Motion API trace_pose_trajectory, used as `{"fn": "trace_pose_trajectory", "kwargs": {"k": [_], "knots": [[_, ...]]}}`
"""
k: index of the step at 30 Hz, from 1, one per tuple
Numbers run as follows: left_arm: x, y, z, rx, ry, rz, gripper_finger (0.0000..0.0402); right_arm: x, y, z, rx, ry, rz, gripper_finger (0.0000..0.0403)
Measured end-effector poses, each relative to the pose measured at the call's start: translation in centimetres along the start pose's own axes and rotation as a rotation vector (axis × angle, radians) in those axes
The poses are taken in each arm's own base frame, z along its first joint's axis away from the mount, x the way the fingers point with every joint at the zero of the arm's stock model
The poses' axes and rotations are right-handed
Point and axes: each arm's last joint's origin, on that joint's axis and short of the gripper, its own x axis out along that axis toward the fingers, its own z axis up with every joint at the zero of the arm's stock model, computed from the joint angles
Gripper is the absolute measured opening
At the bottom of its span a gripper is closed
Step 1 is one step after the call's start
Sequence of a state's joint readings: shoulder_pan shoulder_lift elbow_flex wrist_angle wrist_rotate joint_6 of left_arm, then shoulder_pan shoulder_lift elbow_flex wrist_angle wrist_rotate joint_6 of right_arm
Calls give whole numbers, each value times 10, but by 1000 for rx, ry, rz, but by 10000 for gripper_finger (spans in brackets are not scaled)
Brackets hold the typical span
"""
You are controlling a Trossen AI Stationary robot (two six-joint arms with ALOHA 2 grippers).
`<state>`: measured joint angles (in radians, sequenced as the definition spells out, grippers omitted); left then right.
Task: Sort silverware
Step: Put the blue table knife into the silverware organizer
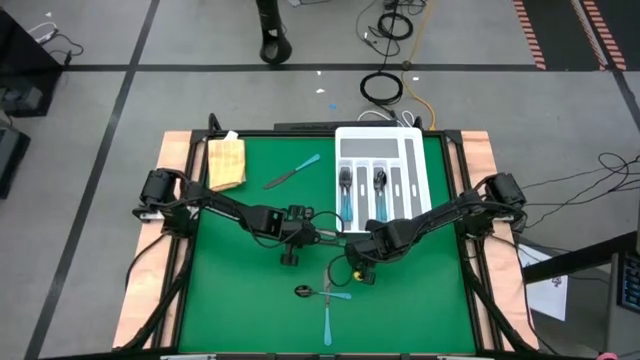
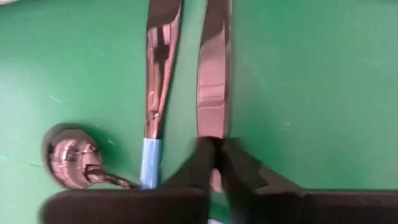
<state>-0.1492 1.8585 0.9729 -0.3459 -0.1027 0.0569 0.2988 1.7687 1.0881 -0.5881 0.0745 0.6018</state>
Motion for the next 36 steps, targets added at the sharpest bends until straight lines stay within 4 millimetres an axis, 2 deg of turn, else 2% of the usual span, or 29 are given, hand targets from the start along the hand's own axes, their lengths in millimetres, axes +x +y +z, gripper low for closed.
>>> {"fn": "trace_pose_trajectory", "kwargs": {"k": [2,13,20,25,28,32,34,36], "knots": [[-2,-2,1,-3,3,-31,2,-2,1,-1,-4,-4,-6,29],[-2,-3,3,3,9,-59,1,-3,2,-1,-50,-27,-37,94],[-2,-3,3,15,8,-63,1,-3,-3,-2,-97,7,-38,187],[-2,-3,3,14,6,-64,1,12,-7,1,-125,39,-57,230],[-2,-3,3,14,4,-68,1,27,-8,2,-141,80,-50,228],[-2,-3,3,14,3,-70,1,45,-13,1,-133,144,-58,207],[-2,-3,3,14,3,-70,1,49,-16,3,-121,165,-24,182],[-2,-3,3,15,2,-70,1,49,-18,4,-115,169,-19,138]]}}
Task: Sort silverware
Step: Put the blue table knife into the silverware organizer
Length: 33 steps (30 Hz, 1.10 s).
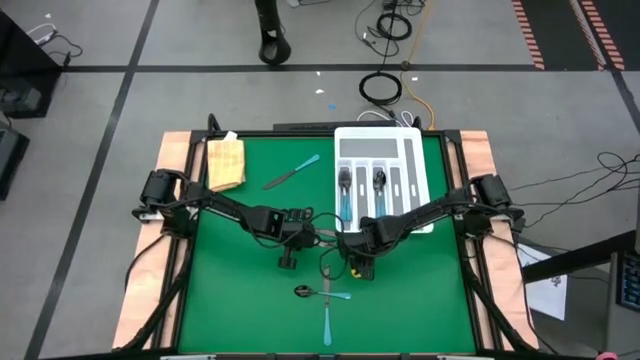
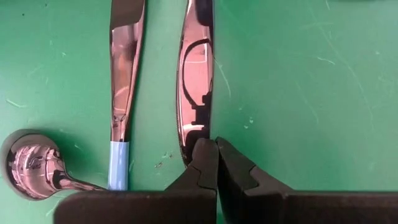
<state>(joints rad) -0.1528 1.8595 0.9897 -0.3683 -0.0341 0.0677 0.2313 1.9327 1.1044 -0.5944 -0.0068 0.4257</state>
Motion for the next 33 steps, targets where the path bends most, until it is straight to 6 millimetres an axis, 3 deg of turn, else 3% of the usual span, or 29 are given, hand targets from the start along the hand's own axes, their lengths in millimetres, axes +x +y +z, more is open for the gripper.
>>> {"fn": "trace_pose_trajectory", "kwargs": {"k": [5,22,33], "knots": [[0,0,0,-1,-7,-6,1,-1,-4,1,37,9,6,20],[-20,-7,1,9,-32,-60,0,-30,13,19,45,-27,43,4],[-21,-12,2,31,-33,-51,0,-36,14,25,52,-58,5,1]]}}
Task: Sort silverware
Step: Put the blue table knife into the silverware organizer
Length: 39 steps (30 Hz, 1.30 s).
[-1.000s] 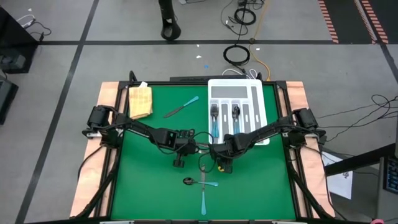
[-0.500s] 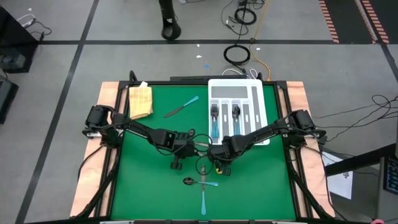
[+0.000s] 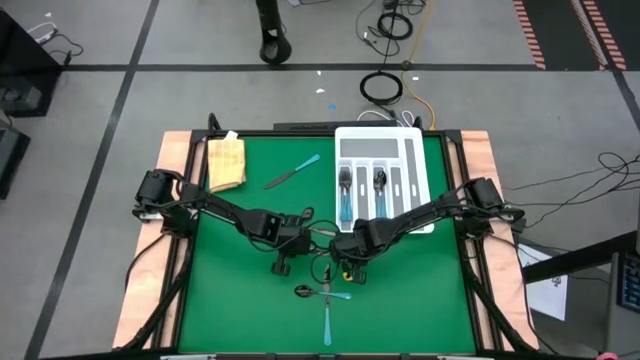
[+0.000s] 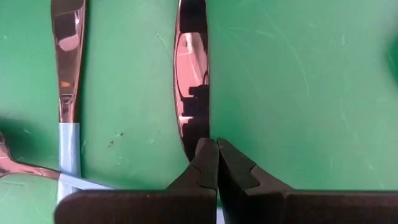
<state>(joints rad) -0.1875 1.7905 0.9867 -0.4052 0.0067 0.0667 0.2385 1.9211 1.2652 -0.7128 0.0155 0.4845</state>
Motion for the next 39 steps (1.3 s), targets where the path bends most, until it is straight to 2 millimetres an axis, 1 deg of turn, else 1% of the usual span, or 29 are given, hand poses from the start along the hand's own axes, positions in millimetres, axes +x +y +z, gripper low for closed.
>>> {"fn": "trace_pose_trajectory", "kwargs": {"k": [2,4,9,12,15,20,23,25,27,32,33,34,37,39], "knots": [[0,0,1,1,-5,0,0,-3,0,2,-10,-10,29,12],[0,1,2,8,-20,-17,0,-4,0,4,-17,-6,69,38],[0,1,3,17,-35,-28,0,-4,0,4,-17,-8,77,134],[1,0,2,17,-47,-48,0,-3,-1,4,-16,-19,50,180],[4,-1,-3,16,-57,-51,0,2,-5,0,-18,-23,2,202],[6,-1,-6,16,-56,-51,0,13,-9,-9,-16,-27,8,207],[6,-1,-6,16,-57,-51,0,19,-12,-14,-26,-16,35,201],[6,-1,-5,16,-61,-54,0,23,-15,-19,-26,-8,37,180],[6,-1,-5,17,-69,-56,0,26,-16,-22,-24,-2,35,144],[7,-1,-5,17,-74,-56,0,31,-19,-27,-21,4,42,37],[7,-1,-4,17,-76,-56,0,31,-19,-27,-24,7,51,22],[7,-1,-4,16,-78,-55,0,31,-19,-27,-28,9,60,14],[7,-1,-4,15,-81,-54,0,31,-18,-27,-14,17,74,9],[6,0,-4,-18,-81,-35,0,29,-16,-26,-3,23,91,5]]}}
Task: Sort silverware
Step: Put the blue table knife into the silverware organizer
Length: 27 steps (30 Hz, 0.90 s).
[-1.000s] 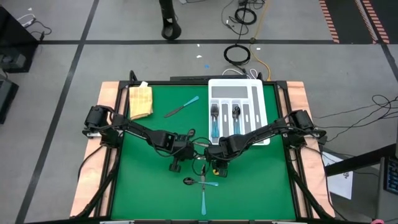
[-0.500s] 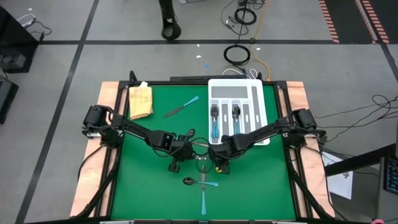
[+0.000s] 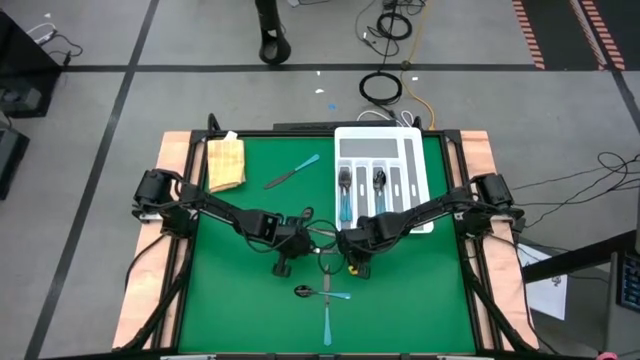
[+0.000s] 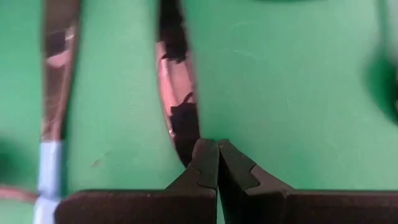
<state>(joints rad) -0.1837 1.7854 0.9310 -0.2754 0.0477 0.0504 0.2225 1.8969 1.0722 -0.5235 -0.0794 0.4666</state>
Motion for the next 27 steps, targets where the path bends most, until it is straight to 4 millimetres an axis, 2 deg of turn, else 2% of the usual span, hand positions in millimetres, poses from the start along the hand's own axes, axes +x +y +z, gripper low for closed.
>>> {"fn": "trace_pose_trajectory", "kwargs": {"k": [5,11,18,22,27], "knots": [[-13,1,2,-96,-26,46,0,-2,13,2,-1,21,70,2],[-43,0,6,-97,-83,50,0,-9,27,7,5,-9,76,4],[-72,0,5,-144,-118,124,0,-21,44,10,27,-61,-45,3],[-78,1,4,-179,-126,149,0,-36,55,12,95,-194,-116,2],[-79,1,4,-179,-127,149,0,-55,81,-3,211,-447,-209,1]]}}
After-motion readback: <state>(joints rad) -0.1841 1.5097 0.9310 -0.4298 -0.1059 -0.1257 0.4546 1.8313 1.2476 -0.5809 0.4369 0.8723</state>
